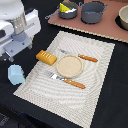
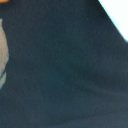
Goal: Interact with the objects in diverse but meaningful ways.
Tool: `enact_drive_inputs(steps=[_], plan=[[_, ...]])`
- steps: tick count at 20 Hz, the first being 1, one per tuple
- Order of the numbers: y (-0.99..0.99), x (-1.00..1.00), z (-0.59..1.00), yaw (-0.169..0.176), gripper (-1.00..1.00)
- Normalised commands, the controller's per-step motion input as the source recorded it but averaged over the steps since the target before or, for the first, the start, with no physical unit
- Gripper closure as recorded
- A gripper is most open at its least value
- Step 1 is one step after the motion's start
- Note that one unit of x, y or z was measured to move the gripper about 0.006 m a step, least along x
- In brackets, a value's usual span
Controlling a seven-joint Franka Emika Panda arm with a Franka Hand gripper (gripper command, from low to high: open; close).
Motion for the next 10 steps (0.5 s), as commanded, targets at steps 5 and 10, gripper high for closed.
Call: enact_drive_inputs(steps=[5, 10], plan=[[-0.34, -0.03, 0.22, 0.149, -1.0], [-0.51, 0.0, 0.07, 0.089, -1.0]])
